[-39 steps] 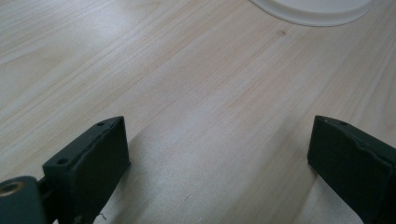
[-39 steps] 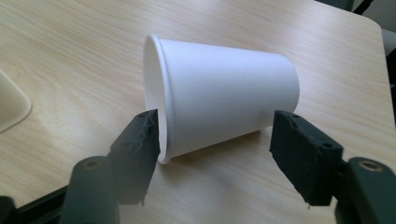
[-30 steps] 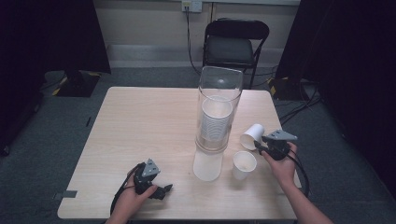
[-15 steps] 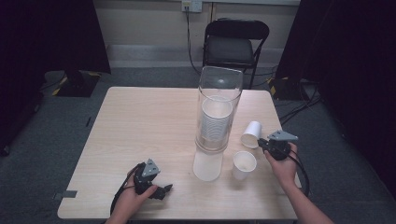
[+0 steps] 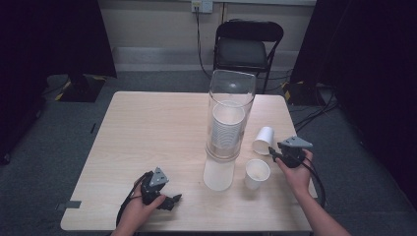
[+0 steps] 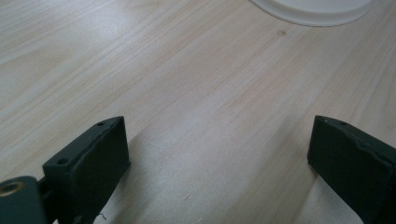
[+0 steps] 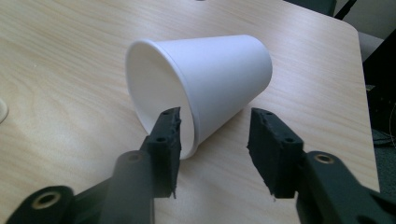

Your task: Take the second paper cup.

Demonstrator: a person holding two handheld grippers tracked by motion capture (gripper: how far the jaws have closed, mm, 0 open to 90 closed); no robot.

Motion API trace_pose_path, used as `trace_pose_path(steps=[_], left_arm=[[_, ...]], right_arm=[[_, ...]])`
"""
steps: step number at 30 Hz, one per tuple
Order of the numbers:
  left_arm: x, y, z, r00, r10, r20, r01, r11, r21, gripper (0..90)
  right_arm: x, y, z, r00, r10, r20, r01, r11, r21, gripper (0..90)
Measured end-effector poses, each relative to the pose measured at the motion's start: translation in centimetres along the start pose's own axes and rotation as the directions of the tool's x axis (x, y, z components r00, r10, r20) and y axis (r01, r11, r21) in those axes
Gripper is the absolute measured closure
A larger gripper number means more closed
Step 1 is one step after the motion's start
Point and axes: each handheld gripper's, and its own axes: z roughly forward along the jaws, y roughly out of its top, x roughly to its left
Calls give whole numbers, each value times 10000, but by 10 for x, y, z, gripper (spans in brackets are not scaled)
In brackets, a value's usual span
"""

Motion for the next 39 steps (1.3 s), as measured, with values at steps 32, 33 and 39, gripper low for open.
trace_pose_path(steps=[32,33,39], left_arm=[[0,0,0,10000,0,-2,0,10000,-1,47],[0,0,0,10000,3,-2,-3,10000,1,48],[0,0,0,10000,7,-4,-7,10000,6,48]], right_arm=[[-15,30,-24,9952,167,-962,-138,9994,309,875],[-14,32,-26,9942,125,-1071,-85,9992,378,875],[-10,38,-34,9863,79,-1646,66,9961,877,875]])
